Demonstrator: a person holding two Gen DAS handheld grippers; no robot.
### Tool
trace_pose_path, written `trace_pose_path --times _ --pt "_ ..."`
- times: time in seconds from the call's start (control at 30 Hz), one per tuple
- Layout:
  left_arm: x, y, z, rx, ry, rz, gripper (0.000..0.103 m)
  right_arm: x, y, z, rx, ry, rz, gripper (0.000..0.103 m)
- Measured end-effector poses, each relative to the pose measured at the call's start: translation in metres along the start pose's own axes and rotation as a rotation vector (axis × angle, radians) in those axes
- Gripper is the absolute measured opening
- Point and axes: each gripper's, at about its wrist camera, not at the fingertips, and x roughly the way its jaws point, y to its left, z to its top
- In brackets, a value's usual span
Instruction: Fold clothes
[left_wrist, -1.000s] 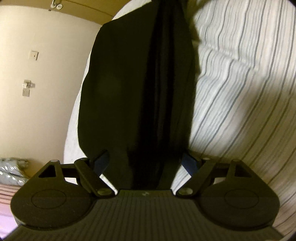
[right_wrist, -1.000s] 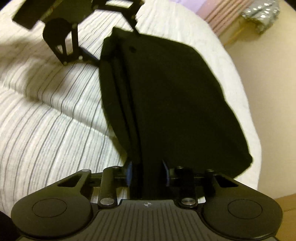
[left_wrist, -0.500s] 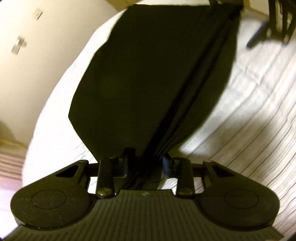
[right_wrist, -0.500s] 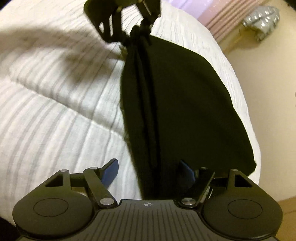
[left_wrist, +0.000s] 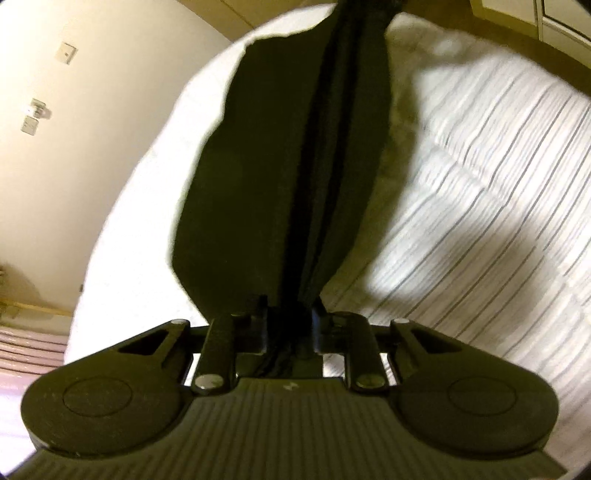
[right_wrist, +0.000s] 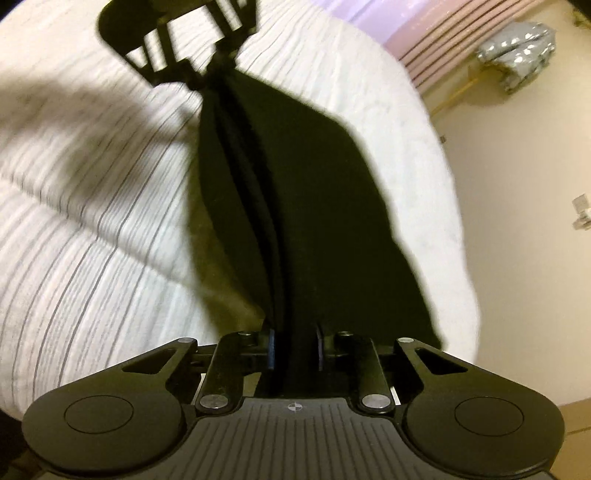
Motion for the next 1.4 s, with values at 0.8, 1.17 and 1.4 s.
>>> trace_pose_path --times 0.8,1.17,1.4 --pt "0.029 0.236 0.054 -0.257 0.174 0.434 0.015 0.020 -0.296 0.119 -0.281 -0.398 -0.237 0.018" --pt "0.185 0.143 0.069 -0.376 0.338 0.168 0.014 0.202 -0.247 0.021 -0.375 -0.242 0.069 0.018" --pt "0.184 0.117 0.067 -0.396 0.379 0.128 0.011 0.210 -0.225 -0.009 -0.339 -0.201 0.126 0.018"
